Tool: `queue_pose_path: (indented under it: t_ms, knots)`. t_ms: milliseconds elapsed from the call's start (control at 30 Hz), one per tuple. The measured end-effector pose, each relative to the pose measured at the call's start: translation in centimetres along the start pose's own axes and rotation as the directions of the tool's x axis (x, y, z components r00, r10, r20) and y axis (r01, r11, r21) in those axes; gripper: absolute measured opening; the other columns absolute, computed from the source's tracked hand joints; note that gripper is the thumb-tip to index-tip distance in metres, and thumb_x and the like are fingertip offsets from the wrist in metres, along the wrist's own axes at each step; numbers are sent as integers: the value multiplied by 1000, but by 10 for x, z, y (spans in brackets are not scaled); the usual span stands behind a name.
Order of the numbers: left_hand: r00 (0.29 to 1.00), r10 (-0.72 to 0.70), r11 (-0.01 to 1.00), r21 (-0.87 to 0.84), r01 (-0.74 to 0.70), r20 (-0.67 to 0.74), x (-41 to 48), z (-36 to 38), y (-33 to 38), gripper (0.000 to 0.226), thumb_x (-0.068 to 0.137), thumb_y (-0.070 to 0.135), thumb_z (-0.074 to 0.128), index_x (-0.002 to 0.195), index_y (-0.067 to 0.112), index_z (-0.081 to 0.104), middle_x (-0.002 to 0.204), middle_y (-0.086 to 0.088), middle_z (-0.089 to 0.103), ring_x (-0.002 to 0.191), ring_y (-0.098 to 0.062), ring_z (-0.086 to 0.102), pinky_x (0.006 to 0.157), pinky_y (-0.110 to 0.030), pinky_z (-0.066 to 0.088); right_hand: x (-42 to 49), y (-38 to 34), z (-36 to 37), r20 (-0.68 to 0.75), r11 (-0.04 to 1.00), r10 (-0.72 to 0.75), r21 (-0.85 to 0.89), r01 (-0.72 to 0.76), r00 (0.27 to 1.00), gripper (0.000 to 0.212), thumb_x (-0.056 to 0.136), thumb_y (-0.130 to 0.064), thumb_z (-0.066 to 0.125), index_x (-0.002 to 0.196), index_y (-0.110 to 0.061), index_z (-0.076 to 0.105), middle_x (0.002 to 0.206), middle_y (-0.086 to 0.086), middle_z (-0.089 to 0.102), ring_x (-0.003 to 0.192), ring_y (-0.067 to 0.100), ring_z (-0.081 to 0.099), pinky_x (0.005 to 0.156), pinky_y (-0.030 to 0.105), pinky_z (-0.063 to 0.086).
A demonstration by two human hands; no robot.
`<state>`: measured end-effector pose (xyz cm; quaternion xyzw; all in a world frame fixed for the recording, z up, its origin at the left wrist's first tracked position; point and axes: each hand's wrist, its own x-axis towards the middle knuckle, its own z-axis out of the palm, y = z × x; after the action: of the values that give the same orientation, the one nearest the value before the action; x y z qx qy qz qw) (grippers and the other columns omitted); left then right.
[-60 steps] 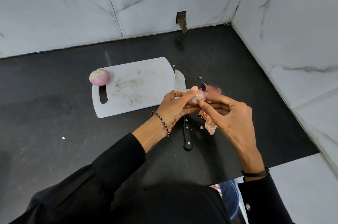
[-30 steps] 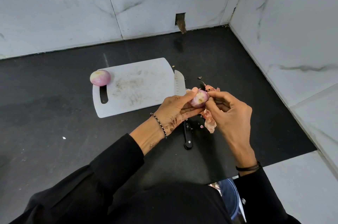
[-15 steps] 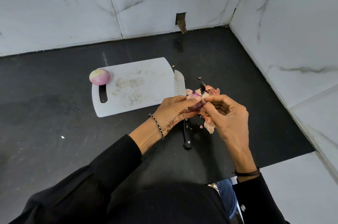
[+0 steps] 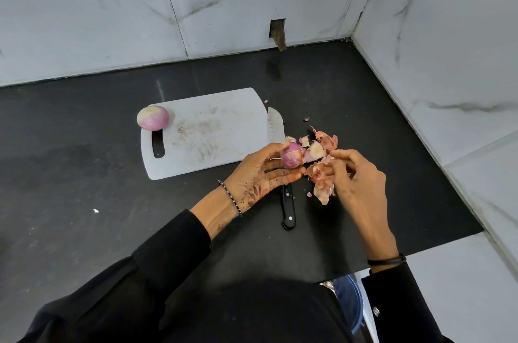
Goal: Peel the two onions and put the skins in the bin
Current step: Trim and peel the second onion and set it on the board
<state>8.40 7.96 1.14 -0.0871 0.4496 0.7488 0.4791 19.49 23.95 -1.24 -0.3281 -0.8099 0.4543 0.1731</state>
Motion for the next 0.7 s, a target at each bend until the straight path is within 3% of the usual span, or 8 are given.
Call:
queue_pose_path:
  t_ms: [100, 233, 367, 500, 700]
  knots:
    - [1000, -3, 1000, -2, 3, 4, 1, -1, 0, 43, 91, 21, 63, 128, 0, 56, 116, -28, 65, 99, -35, 67, 84, -37, 60, -1, 5, -1, 0, 983, -110, -151, 109, 994, 14, 97, -22, 64, 109, -22, 72, 93, -12, 76, 84, 5, 72, 77, 41, 62]
    - [1000, -8, 1000, 4, 8, 1, 2, -3, -1, 36, 91, 24, 64, 119, 2, 62, 113, -26, 67, 96, -33, 68, 83, -37, 60, -2, 3, -1, -22, 964, -166, -214, 157, 986, 9, 90, -24, 77, 99, -24, 74, 88, -14, 72, 81, 2, 69, 73, 39, 61]
    - [1000, -15, 1000, -9, 15, -4, 2, -5, -1, 39, 86, 27, 68, 117, 4, 65, 115, -26, 68, 98, -32, 69, 84, -37, 60, -7, -9, -5, 11, 969, -229, -95, 229, 973, 6, 94, -29, 73, 98, -25, 74, 91, -12, 71, 82, 3, 68, 70, 30, 58]
    - [1000, -9, 996, 86, 7, 25, 2, -5, -2, 46, 91, 34, 63, 126, 4, 61, 114, -20, 69, 99, -26, 69, 86, -35, 58, -14, -27, -4, 117, 934, -356, 82, 348, 927, 23, 88, -33, 79, 108, -23, 72, 101, -11, 67, 89, 11, 68, 64, 24, 55]
    - [997, -3, 993, 117, -6, 73, -2, -1, -1, 45, 89, 35, 61, 122, 4, 63, 107, -17, 70, 97, -24, 67, 91, -34, 55, -12, -34, 10, 124, 887, -461, 41, 459, 879, 40, 76, -44, 84, 105, -25, 64, 103, -17, 56, 85, 12, 61, 64, 23, 54]
